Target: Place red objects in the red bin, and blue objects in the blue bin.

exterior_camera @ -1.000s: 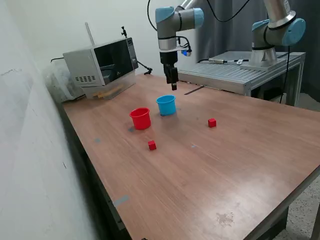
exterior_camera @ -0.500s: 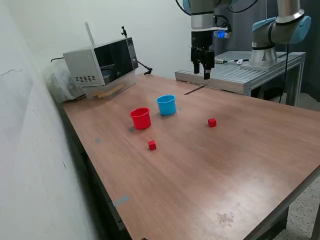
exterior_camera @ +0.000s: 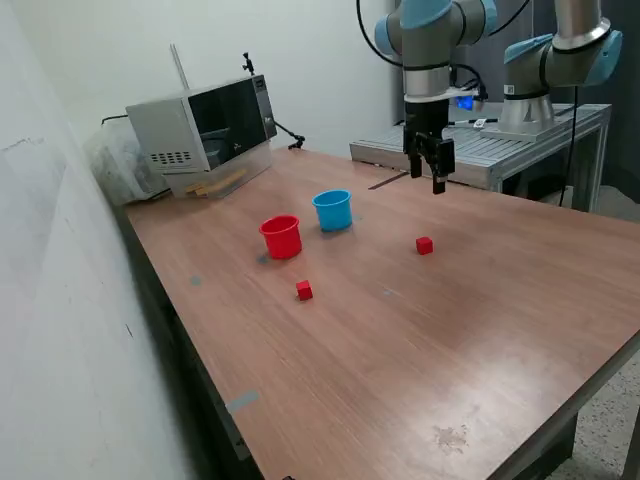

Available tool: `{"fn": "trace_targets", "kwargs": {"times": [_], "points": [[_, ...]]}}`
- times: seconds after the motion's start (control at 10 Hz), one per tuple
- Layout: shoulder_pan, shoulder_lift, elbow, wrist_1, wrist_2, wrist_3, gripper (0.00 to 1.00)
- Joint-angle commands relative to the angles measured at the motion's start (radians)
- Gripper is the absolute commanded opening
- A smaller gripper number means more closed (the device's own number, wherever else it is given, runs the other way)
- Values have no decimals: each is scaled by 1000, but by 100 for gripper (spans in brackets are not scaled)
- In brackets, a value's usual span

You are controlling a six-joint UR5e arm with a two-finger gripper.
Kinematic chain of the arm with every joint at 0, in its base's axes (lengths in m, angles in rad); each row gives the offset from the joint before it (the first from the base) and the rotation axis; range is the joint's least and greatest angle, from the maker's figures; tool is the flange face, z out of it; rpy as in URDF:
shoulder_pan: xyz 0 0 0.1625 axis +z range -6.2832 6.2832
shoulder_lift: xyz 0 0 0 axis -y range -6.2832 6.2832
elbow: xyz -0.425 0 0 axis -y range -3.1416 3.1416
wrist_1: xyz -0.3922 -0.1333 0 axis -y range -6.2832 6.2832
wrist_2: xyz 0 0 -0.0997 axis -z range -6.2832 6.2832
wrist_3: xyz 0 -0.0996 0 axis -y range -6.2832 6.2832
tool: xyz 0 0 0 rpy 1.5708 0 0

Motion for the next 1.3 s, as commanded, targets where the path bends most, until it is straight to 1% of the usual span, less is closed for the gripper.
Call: {"fn": "trace_targets", "kwargs": {"times": [0.0,0.2,0.8,0.9,1.2], "points": [[1,96,-3,-64,0,3,100],[2,142,-4,-99,-1,4,100],[1,199,-12,-130,0,4,100],[1,206,-12,-132,0,4,0],[-2,211,-12,-132,0,3,0]]}}
